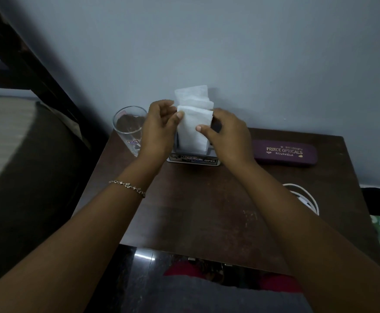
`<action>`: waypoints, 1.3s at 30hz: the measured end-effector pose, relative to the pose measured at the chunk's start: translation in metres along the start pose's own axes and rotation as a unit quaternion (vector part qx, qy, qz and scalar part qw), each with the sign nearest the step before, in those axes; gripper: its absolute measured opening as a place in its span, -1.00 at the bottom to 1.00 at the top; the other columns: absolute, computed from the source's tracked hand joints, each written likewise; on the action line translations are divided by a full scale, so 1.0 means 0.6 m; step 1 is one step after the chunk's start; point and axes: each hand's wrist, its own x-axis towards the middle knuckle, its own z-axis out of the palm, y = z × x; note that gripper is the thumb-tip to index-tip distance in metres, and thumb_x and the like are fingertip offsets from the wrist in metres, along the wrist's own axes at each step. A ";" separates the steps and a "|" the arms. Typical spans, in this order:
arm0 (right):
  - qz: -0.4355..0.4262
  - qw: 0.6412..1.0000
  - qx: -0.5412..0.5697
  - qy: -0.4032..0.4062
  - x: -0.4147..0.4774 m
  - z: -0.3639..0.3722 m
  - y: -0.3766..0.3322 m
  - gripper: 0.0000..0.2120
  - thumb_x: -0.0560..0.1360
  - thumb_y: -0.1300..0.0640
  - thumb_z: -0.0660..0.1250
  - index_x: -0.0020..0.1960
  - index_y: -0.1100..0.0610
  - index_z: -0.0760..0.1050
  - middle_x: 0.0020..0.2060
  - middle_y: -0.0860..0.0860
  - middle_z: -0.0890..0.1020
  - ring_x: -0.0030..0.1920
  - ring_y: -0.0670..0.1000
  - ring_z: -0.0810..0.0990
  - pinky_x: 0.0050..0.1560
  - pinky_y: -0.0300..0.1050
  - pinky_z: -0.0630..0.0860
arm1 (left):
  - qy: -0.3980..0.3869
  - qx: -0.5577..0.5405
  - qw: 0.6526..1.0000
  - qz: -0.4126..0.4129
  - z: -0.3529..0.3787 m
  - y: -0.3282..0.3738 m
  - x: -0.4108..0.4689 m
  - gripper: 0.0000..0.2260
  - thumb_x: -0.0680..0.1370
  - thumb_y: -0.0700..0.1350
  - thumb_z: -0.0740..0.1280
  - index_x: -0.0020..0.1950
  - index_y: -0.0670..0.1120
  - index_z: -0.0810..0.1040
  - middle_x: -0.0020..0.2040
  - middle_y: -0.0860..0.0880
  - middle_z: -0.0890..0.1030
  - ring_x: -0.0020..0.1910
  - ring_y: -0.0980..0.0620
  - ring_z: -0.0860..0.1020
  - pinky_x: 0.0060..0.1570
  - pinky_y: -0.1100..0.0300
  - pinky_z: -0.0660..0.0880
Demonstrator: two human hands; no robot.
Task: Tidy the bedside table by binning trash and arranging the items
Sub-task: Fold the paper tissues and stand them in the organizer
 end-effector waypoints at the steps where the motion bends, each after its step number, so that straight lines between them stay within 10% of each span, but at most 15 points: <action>1: -0.003 0.999 0.035 0.028 -0.001 0.002 0.000 -0.64 0.38 -0.01 0.44 0.11 0.11 0.50 0.06 0.02 0.56 0.04 0.03 0.55 0.02 -0.01 0.52 | -0.004 0.000 1.000 -0.010 0.002 0.003 0.000 -0.66 0.58 -0.13 0.25 0.34 -0.13 0.35 0.22 -0.05 0.50 0.13 0.16 0.49 0.14 0.30 0.43; 5: 0.030 0.996 0.079 0.009 0.000 0.015 0.010 -0.29 0.44 -0.04 0.38 0.46 0.15 0.18 0.42 0.11 0.31 0.40 0.09 0.28 0.37 0.01 0.27 | -0.042 0.031 0.998 -0.022 0.010 0.012 0.008 -0.56 0.63 -0.02 0.10 0.49 -0.09 0.16 0.42 0.02 0.33 0.35 0.11 0.33 0.19 0.42 0.30; 12: 0.048 0.993 0.097 -0.047 0.006 0.036 0.011 -0.43 0.58 -0.03 0.15 0.50 0.13 0.07 0.48 0.16 0.21 0.51 0.10 0.10 0.46 0.12 0.14 | -0.066 0.000 0.998 0.003 0.020 0.015 0.023 -0.71 0.65 -0.05 0.04 0.24 -0.04 0.48 0.00 0.14 0.55 -0.05 0.31 0.51 -0.09 0.49 0.46; 16: 0.034 0.992 0.115 -0.034 0.005 0.040 0.008 -0.36 0.48 -0.23 0.15 0.41 0.14 0.24 0.33 0.16 0.43 0.39 0.16 0.32 0.35 0.14 0.30 | -0.044 -0.050 0.996 -0.056 0.021 0.015 0.025 -0.72 0.65 -0.04 0.04 0.15 -0.03 0.52 0.02 0.00 0.61 -0.02 0.13 0.57 -0.01 0.26 0.52; 21: 0.094 0.972 0.215 0.000 0.028 0.014 0.014 -0.59 0.61 0.11 0.13 0.43 0.18 0.22 0.35 0.09 0.43 0.32 -0.01 0.40 0.25 -0.33 0.28 | -0.044 -0.067 0.988 -0.132 0.006 0.009 0.066 -0.65 0.54 -0.27 0.11 0.32 -0.15 0.43 0.18 -0.13 0.60 0.16 -0.09 0.57 0.19 0.02 0.51; 31: 0.098 0.970 0.173 -0.143 0.089 -0.020 0.017 -0.50 0.54 0.35 0.20 0.44 0.11 0.21 0.32 0.06 0.42 0.06 -0.03 0.50 -0.27 -0.55 0.44 | -0.137 0.174 0.975 0.005 0.011 0.023 0.103 -0.71 0.48 -0.27 0.32 0.19 -0.15 0.53 0.08 -0.14 0.61 0.02 -0.03 0.56 0.08 0.09 0.54; 39: 0.076 0.988 0.063 -0.115 0.096 -0.008 0.021 -0.80 0.44 0.23 0.32 0.03 0.03 0.53 -0.01 0.05 0.64 0.03 0.10 0.59 0.11 0.14 0.52 | -0.238 0.185 0.952 0.048 -0.001 0.042 0.116 -0.78 0.48 -0.28 0.36 0.12 -0.15 0.58 -0.02 -0.08 0.63 -0.17 0.16 0.57 -0.19 0.47 0.50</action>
